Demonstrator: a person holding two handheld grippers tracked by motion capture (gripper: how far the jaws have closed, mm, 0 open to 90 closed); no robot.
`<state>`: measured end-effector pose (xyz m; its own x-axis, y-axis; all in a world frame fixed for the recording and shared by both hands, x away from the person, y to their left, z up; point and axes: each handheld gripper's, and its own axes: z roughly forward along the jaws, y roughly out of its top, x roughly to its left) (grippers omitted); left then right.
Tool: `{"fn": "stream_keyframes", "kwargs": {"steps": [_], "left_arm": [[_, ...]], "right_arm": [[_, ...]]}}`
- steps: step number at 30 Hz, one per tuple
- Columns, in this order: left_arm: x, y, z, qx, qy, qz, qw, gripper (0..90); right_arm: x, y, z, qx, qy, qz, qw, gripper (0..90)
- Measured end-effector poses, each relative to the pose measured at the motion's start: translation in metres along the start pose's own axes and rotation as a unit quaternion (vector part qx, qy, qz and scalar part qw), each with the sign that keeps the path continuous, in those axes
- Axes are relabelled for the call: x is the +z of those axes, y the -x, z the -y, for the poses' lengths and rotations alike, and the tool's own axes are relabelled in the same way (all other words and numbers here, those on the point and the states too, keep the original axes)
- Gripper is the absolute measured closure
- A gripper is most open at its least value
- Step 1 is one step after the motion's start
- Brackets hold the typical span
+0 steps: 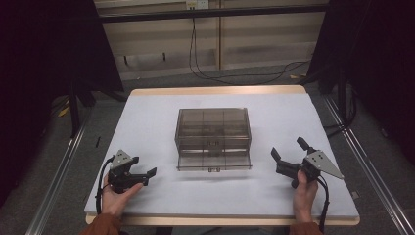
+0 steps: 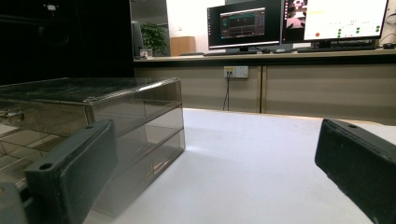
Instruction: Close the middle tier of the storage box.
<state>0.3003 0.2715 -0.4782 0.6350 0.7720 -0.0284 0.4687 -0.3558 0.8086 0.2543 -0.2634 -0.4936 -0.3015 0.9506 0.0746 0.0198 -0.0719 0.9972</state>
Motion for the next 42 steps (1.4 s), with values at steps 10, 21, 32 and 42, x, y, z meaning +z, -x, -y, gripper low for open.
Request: {"fn": "stream_keyframes", "kwargs": {"steps": [10, 21, 32, 42], "left_arm": [[-0.006, 0.01, -0.004, 0.009, 0.021, 0.042, 0.9988, 8.7], [-0.009, 0.028, -0.005, 0.015, 0.045, 0.074, 0.9961, 30.8], [-0.01, 0.039, -0.007, 0.032, 0.036, 0.109, 0.9929, 51.4], [-0.01, 0.048, -0.008, 0.062, 0.006, 0.143, 0.9877, 66.5]], "right_arm": [[0.0, -0.001, 0.0, -0.006, 0.0, 0.001, 1.0, 0.0], [0.0, -0.001, 0.0, -0.006, 0.0, 0.001, 1.0, 0.0], [0.0, -0.002, 0.0, -0.008, -0.001, 0.002, 1.0, 0.0], [0.0, -0.001, 0.0, -0.003, -0.001, 0.0, 1.0, 0.0]]}}
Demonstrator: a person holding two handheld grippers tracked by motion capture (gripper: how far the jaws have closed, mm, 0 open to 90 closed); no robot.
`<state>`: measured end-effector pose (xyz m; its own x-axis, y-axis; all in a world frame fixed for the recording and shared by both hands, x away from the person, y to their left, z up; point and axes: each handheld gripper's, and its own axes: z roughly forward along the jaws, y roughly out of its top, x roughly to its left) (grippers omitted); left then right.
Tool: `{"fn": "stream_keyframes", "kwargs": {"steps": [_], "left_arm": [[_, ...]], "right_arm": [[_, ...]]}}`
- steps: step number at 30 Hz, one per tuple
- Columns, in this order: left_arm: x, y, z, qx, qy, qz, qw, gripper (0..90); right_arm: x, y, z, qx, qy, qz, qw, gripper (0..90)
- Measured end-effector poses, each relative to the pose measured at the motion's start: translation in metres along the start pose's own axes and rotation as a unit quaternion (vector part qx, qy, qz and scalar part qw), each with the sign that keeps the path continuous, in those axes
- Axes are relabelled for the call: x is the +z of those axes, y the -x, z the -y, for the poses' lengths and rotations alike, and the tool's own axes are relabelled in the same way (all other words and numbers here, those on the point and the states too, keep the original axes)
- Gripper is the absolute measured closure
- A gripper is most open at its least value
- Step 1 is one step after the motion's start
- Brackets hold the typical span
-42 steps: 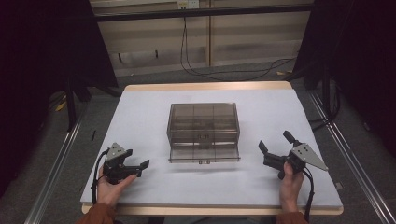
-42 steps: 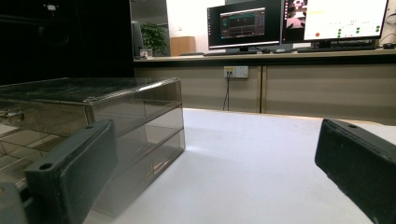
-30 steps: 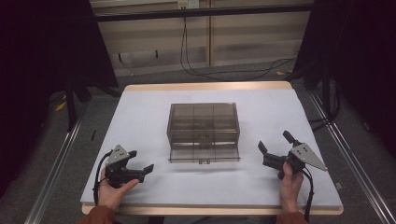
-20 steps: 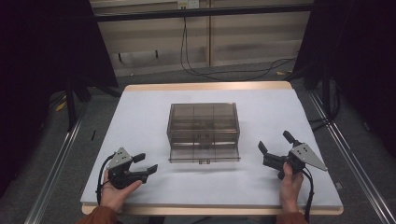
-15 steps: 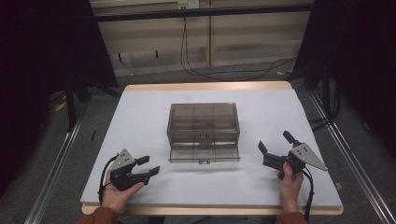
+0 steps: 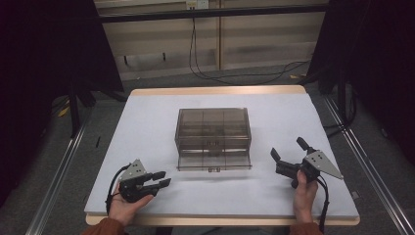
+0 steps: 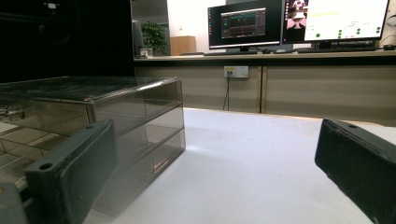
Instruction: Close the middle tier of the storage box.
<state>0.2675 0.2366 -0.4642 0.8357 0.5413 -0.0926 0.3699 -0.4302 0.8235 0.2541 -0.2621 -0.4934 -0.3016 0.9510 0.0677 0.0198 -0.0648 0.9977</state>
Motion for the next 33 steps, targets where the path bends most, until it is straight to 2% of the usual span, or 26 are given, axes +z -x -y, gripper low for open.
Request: {"fn": "stream_keyframes", "kwargs": {"steps": [3, 6, 10, 13, 18, 21, 22, 29, 33], "left_arm": [[0.0, 0.003, -0.002, 0.001, -0.003, 0.014, 0.9999, 74.0], [0.0, 0.004, -0.003, 0.004, -0.006, 0.018, 0.9998, 81.4], [0.002, 0.006, -0.004, 0.004, -0.013, 0.029, 0.9995, 86.9], [0.004, 0.009, -0.005, 0.002, -0.01, 0.039, 0.9992, 88.6], [0.007, 0.013, -0.007, 0.016, -0.02, 0.052, 0.9983, 89.4], [0.009, 0.014, -0.008, 0.017, -0.022, 0.06, 0.9978, 90.0], [0.01, 0.015, -0.008, 0.013, -0.022, 0.061, 0.9978, 90.0], [0.014, 0.021, -0.011, 0.016, -0.024, 0.07, 0.9971, 90.0], [0.017, 0.023, -0.012, 0.025, -0.032, 0.074, 0.9964, 90.0]], "right_arm": [[0.0, 0.0, 0.0, -0.002, 0.001, 0.001, 1.0, 0.0], [0.0, 0.0, 0.0, -0.002, 0.001, 0.001, 1.0, 0.0], [0.0, 0.0, 0.0, -0.002, 0.001, 0.001, 1.0, 0.0], [0.0, 0.0, 0.0, -0.003, 0.0, 0.002, 1.0, 0.0], [0.0, 0.0, 0.0, -0.002, -0.001, 0.003, 1.0, 0.0], [0.0, 0.0, 0.0, -0.003, -0.001, 0.003, 1.0, 0.0], [0.0, 0.0, 0.0, -0.003, -0.001, 0.003, 1.0, 0.0], [0.0, 0.0, 0.0, 0.0, 0.001, 0.001, 1.0, 0.0], [0.0, 0.0, 0.0, -0.003, 0.001, 0.001, 1.0, 0.0]]}}
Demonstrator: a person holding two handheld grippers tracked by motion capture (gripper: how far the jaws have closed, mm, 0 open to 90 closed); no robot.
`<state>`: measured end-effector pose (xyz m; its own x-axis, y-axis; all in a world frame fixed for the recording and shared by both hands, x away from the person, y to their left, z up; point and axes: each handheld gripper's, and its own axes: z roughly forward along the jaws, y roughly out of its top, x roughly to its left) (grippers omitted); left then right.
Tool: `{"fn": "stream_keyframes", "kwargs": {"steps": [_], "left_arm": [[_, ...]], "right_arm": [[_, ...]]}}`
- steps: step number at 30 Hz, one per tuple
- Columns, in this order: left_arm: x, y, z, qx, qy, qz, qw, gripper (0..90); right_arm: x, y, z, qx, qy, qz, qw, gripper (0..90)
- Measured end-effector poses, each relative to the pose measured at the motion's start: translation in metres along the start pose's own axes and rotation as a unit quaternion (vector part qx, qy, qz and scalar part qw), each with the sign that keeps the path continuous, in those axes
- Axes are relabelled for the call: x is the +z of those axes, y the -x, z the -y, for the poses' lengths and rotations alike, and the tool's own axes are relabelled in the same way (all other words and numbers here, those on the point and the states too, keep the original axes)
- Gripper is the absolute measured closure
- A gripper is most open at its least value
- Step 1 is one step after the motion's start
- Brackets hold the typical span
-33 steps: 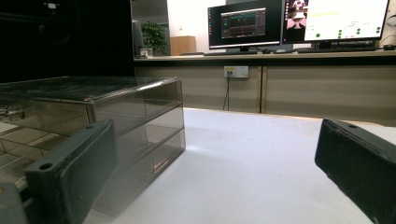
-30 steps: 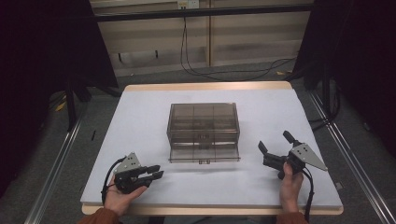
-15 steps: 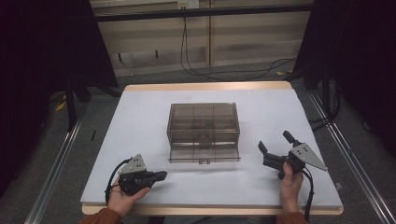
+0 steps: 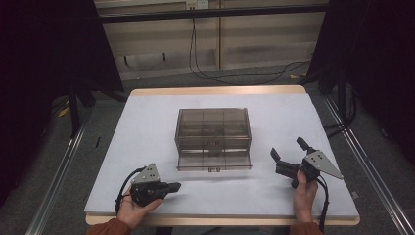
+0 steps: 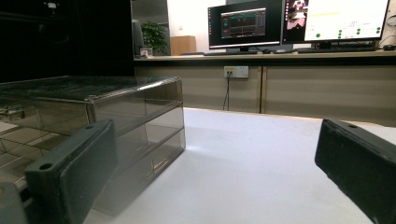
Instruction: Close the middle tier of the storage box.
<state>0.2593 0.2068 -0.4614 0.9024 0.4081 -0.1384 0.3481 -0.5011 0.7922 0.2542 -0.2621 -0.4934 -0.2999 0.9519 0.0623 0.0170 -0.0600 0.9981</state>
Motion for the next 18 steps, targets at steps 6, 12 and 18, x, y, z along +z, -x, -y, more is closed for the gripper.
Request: {"fn": "stream_keyframes", "kwargs": {"steps": [6, 12, 18], "left_arm": [[0.003, 0.002, -0.002, 0.002, -0.005, 0.003, 1.0, 90.0], [0.008, 0.006, -0.004, 0.012, -0.012, 0.006, 0.9998, 90.0], [0.014, 0.007, -0.009, 0.017, -0.016, 0.016, 0.9996, 90.0]], "right_arm": [[0.0, 0.0, 0.0, 0.001, 0.0, 0.0, 1.0, 0.0], [0.0, 0.0, 0.0, 0.0, 0.0, 0.0, 1.0, 0.0], [0.0, 0.0, 0.0, 0.001, -0.001, 0.0, 1.0, 0.0]]}}
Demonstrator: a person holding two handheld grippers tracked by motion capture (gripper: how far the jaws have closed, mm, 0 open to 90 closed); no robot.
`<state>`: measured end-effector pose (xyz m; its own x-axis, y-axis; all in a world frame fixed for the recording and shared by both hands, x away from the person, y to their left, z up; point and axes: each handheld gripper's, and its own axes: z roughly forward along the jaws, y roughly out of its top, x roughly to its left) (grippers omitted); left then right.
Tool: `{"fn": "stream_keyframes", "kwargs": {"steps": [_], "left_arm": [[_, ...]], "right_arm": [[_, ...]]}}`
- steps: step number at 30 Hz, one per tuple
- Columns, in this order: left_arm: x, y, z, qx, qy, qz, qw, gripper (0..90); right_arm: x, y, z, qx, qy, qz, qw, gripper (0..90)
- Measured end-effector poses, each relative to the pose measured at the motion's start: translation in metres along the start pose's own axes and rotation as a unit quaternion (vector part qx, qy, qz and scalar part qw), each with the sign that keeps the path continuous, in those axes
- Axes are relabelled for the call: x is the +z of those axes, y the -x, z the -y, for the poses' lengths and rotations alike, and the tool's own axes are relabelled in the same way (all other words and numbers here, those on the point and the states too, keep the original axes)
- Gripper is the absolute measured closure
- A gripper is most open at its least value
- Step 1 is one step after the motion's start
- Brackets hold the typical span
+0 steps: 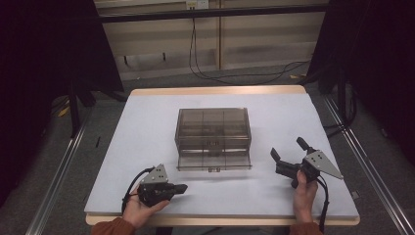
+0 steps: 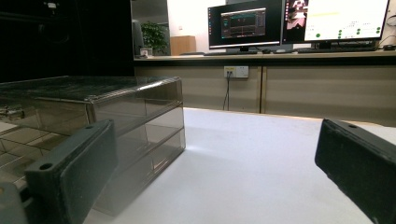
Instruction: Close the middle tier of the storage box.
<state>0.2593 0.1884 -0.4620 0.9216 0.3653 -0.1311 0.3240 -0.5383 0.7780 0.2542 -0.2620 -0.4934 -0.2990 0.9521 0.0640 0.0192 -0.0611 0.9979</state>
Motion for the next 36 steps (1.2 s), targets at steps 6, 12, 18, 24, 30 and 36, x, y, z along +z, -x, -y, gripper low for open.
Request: {"fn": "stream_keyframes", "kwargs": {"steps": [6, 12, 18, 24, 30, 36], "left_arm": [[0.006, 0.004, -0.006, 0.005, 0.0, 0.011, 0.9999, 90.0], [0.012, 0.006, -0.01, 0.017, -0.006, 0.02, 0.9997, 90.0], [0.02, 0.006, -0.017, 0.025, -0.016, 0.021, 0.9993, 90.0], [0.02, 0.004, -0.026, 0.032, -0.019, 0.018, 0.9992, 90.0], [0.023, 0.005, -0.034, 0.042, -0.028, 0.022, 0.9985, 90.0], [0.026, 0.007, -0.039, 0.051, -0.032, 0.026, 0.9979, 90.0]], "right_arm": [[0.0, 0.0, 0.0, -0.002, 0.0, 0.001, 1.0, 0.0], [0.0, 0.0, 0.0, -0.001, -0.001, 0.001, 1.0, 0.0], [0.0, 0.0, 0.0, -0.001, -0.001, 0.0, 1.0, 0.0], [0.0, 0.0, 0.0, -0.002, 0.001, 0.001, 1.0, 0.0], [0.0, 0.0, 0.0, -0.001, 0.0, 0.002, 1.0, 0.0], [0.0, 0.0, 0.0, 0.001, 0.0, 0.0, 1.0, 0.0]]}}
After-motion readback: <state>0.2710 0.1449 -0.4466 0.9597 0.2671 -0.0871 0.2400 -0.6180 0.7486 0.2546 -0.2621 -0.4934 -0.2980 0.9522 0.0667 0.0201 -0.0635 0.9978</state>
